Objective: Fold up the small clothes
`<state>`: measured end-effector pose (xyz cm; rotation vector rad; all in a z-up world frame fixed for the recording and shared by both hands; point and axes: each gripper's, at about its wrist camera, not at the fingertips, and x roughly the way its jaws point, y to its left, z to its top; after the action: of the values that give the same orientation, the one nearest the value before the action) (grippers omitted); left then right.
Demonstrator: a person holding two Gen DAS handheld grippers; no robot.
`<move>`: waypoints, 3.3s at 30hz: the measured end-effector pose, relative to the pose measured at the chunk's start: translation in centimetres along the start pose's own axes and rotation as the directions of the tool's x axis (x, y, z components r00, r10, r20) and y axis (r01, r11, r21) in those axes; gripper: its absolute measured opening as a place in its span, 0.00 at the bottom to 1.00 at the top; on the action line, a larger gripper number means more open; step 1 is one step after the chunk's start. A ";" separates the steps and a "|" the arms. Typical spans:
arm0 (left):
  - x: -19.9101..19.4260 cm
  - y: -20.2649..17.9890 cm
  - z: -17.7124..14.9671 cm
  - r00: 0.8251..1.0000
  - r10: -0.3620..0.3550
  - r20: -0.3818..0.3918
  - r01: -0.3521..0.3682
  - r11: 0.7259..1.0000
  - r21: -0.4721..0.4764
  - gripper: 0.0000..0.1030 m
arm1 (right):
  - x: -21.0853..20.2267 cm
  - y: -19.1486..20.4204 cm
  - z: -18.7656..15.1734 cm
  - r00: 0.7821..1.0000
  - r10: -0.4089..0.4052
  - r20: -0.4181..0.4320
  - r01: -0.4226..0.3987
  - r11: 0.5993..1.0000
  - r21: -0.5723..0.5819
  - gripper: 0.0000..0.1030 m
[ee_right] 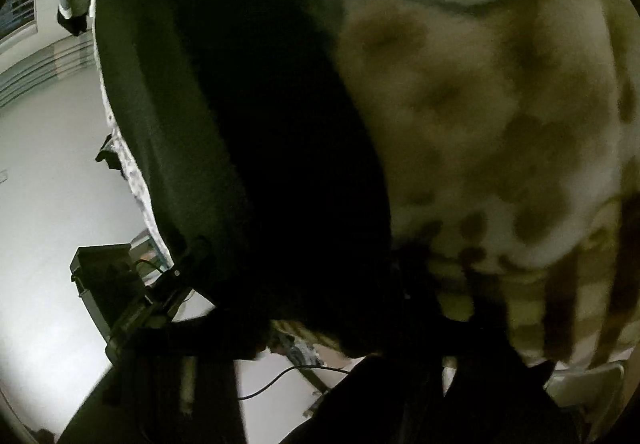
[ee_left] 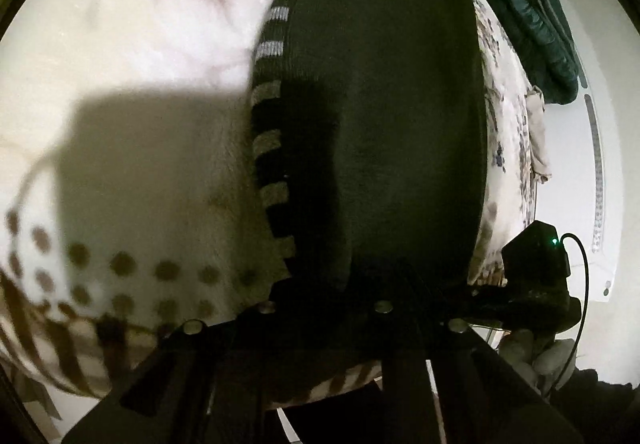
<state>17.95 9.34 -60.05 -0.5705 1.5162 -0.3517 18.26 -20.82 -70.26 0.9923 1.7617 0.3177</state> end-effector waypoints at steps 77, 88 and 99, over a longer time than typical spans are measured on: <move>3.1 -4.5 25.3 0.829 -0.205 0.520 0.430 0.828 -0.360 0.31 | -6.2 26.1 47.1 0.999 0.038 -0.038 -0.050 0.915 -0.399 0.52; -6.5 -0.2 28.7 0.930 -0.235 0.282 0.296 0.934 -0.198 0.30 | -9.1 18.3 25.8 0.994 0.086 0.074 -0.070 0.979 -0.191 0.20; -5.1 0.2 27.7 0.981 -0.117 0.152 0.141 0.978 -0.156 0.60 | -4.6 11.0 15.0 0.999 -0.037 0.015 0.037 0.999 0.039 0.57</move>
<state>45.14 15.96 -57.00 -0.8122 1.3815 -0.2794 37.12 -20.93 -66.68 0.9857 1.7754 0.2528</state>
